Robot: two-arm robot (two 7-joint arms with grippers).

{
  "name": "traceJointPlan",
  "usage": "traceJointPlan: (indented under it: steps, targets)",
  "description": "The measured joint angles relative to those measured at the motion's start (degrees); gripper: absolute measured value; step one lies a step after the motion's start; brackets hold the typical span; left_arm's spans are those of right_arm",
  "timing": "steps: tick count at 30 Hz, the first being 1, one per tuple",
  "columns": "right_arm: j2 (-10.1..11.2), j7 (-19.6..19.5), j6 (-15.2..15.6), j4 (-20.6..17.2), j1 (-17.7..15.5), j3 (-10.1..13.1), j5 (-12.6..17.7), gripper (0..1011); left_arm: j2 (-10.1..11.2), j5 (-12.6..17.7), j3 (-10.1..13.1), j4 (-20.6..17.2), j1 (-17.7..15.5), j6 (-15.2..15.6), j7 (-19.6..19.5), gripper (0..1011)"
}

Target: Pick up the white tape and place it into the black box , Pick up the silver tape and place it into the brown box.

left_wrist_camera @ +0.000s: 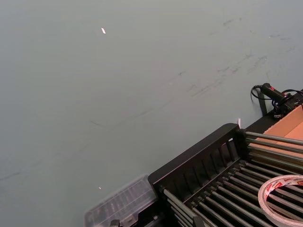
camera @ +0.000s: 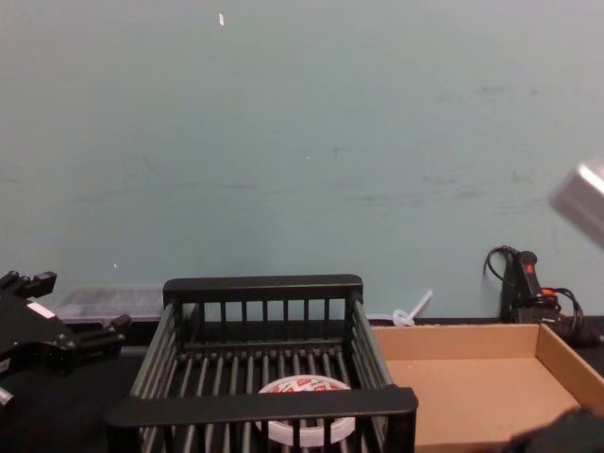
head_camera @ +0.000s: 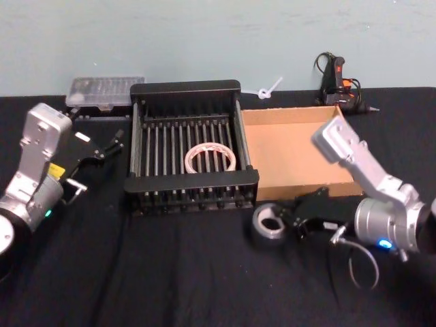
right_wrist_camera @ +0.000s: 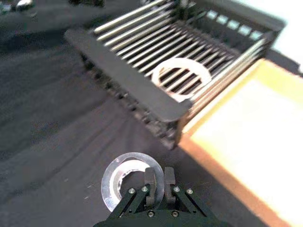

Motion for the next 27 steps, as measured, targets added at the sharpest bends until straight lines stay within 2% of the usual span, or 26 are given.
traceJointPlan:
  steps: [8,15,27]
  targets:
    - [-0.56,-2.66,-0.61,0.63,1.07,3.31,0.76,131,0.0,0.0,0.0,0.0,0.0,0.0,0.0,1001]
    - [-1.94,-5.02,-0.59,3.47,3.2,5.63,0.76,131,0.0,0.0,0.0,0.0,0.0,0.0,0.0,1001]
    - [-4.85,-6.99,-0.4,9.79,7.83,6.46,-1.69,131,0.0,0.0,0.0,0.0,0.0,0.0,0.0,1001]
